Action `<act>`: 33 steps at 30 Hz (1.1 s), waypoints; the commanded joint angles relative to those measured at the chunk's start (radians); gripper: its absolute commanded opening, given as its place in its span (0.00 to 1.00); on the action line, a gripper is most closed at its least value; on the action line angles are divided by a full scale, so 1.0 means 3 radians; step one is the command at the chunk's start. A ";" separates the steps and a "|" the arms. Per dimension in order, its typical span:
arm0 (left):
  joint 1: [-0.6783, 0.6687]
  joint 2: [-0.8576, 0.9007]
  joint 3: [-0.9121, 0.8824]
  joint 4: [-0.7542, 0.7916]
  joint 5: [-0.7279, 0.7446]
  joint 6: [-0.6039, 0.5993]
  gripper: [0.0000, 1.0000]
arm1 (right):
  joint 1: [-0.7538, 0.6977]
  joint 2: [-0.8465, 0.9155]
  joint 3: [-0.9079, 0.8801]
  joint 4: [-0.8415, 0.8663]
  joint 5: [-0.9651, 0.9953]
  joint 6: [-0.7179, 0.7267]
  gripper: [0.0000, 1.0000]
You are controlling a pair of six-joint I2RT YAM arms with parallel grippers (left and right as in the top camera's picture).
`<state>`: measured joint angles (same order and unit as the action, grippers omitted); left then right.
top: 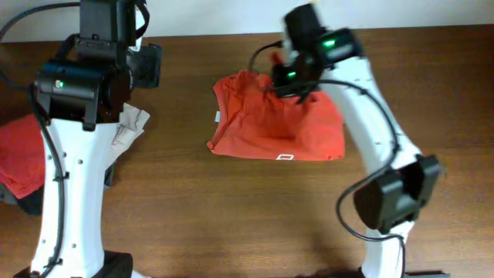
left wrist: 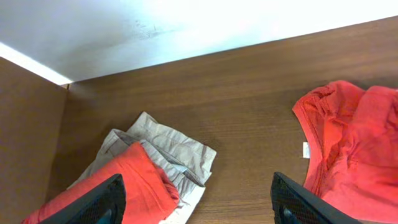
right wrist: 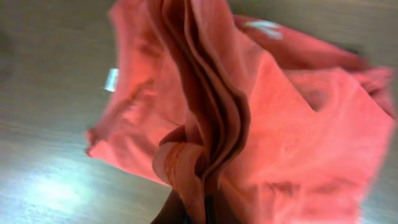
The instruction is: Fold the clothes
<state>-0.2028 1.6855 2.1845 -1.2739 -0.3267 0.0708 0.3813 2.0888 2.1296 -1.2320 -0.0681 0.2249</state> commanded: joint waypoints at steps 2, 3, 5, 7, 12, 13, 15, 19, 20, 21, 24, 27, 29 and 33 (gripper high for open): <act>0.0003 -0.0149 0.0034 0.0015 -0.0034 0.0042 0.74 | 0.0340 0.0479 0.0052 0.0242 0.0017 0.0254 0.10; 0.0003 -0.0168 0.0034 0.0014 -0.0034 0.0041 0.74 | 0.0389 0.0566 0.0052 0.0348 0.0017 0.0248 0.31; 0.0003 -0.0201 0.0034 0.0014 -0.0034 0.0042 0.75 | 0.0456 0.0661 0.0052 0.0464 -0.0060 0.0228 0.54; 0.0003 -0.0224 0.0034 0.0004 -0.0034 0.0042 0.75 | 0.0491 0.0675 0.0052 0.0467 -0.0221 0.0196 0.55; 0.0003 -0.0240 0.0033 -0.0010 -0.0034 0.0042 0.74 | 0.0441 0.0435 0.0055 0.0334 -0.0341 -0.0066 0.56; 0.0003 -0.0240 0.0033 -0.0010 -0.0034 0.0042 0.74 | 0.0407 0.0370 0.0055 0.0286 -0.0326 -0.0089 0.56; 0.0003 -0.0240 0.0033 -0.0010 -0.0034 0.0042 0.75 | 0.0306 0.0235 0.0055 0.0168 -0.0281 -0.0086 0.56; 0.0003 -0.0234 0.0033 -0.0015 -0.0031 0.0042 0.79 | 0.0011 0.0123 0.0055 -0.0048 -0.0286 -0.0085 0.65; 0.0003 -0.0230 0.0032 -0.0025 -0.0019 0.0041 0.79 | -0.0052 0.0127 0.0055 -0.0103 -0.0291 -0.0085 0.60; 0.0003 -0.0226 0.0029 -0.0046 -0.0003 0.0041 0.80 | -0.0121 0.0150 0.0052 -0.0174 -0.0317 -0.0088 0.53; 0.0003 -0.0184 0.0029 -0.0109 0.0005 0.0041 0.80 | -0.0230 0.0251 -0.0017 -0.0308 -0.0557 -0.0090 0.29; 0.0003 -0.0109 0.0029 -0.0128 0.0004 0.0041 0.80 | -0.0178 0.0313 -0.0207 -0.0167 -0.0738 -0.0088 0.20; 0.0003 -0.0042 0.0029 -0.0130 0.0004 0.0041 0.79 | -0.0085 0.0366 -0.0422 0.0046 -0.0860 -0.0033 0.14; 0.0003 0.0097 0.0029 -0.0149 0.0003 0.0041 0.79 | 0.0150 0.0469 -0.0910 0.0529 -0.1100 0.0186 0.09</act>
<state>-0.2028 1.6691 2.1845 -1.3132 -0.3260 0.0708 0.3561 2.1807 1.9652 -1.1393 -0.2913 0.2310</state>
